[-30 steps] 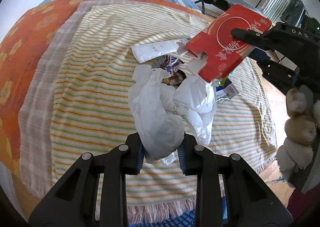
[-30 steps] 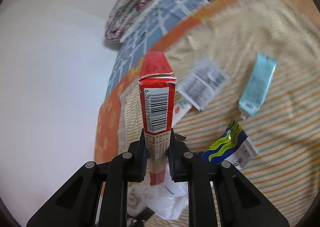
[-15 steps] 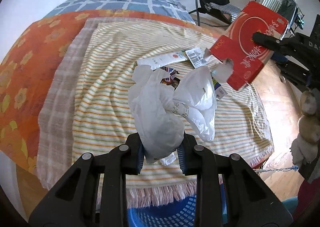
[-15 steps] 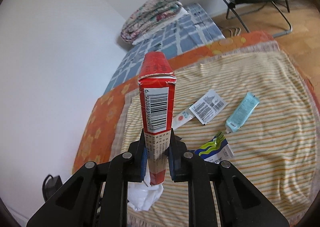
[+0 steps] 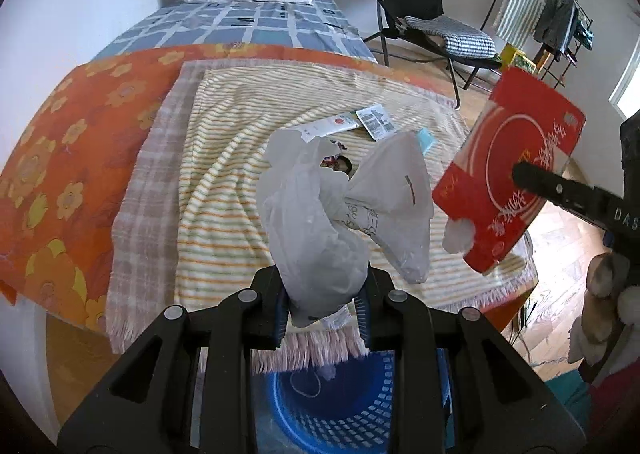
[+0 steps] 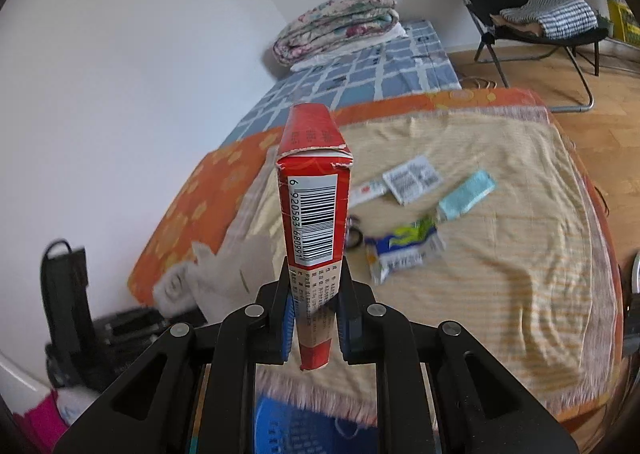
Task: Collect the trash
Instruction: 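Lift the bags and red box and carry both toward the blue basket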
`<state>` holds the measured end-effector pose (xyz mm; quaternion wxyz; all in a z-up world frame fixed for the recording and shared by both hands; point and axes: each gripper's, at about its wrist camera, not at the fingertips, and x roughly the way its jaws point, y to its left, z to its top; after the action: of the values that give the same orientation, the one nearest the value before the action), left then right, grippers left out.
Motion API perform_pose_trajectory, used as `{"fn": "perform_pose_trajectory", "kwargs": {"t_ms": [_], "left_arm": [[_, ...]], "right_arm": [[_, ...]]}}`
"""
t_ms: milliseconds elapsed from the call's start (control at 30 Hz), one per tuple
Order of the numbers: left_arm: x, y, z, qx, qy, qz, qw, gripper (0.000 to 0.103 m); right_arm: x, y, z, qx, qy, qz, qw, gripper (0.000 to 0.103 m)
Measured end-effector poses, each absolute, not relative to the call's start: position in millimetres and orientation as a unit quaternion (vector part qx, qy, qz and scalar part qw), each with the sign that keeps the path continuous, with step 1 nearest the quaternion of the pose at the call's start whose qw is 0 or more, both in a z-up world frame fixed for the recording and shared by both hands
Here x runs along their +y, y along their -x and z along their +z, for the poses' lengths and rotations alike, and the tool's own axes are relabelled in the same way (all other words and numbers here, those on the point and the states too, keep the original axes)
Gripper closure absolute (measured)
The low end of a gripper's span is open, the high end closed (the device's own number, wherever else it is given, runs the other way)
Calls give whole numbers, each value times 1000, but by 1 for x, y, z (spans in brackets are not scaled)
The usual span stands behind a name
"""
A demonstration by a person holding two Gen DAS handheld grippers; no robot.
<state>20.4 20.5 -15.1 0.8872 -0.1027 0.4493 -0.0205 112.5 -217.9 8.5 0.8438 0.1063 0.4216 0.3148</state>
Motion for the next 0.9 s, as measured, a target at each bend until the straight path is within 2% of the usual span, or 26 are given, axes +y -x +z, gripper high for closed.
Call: {"fn": "perform_pose_trajectory", "kwargs": {"t_ms": [900], "left_arm": [[-7,70,-75,511,107,-35,852,76]], "right_arm": [[-248,-10,-41,458,-54,323,826,88]]}}
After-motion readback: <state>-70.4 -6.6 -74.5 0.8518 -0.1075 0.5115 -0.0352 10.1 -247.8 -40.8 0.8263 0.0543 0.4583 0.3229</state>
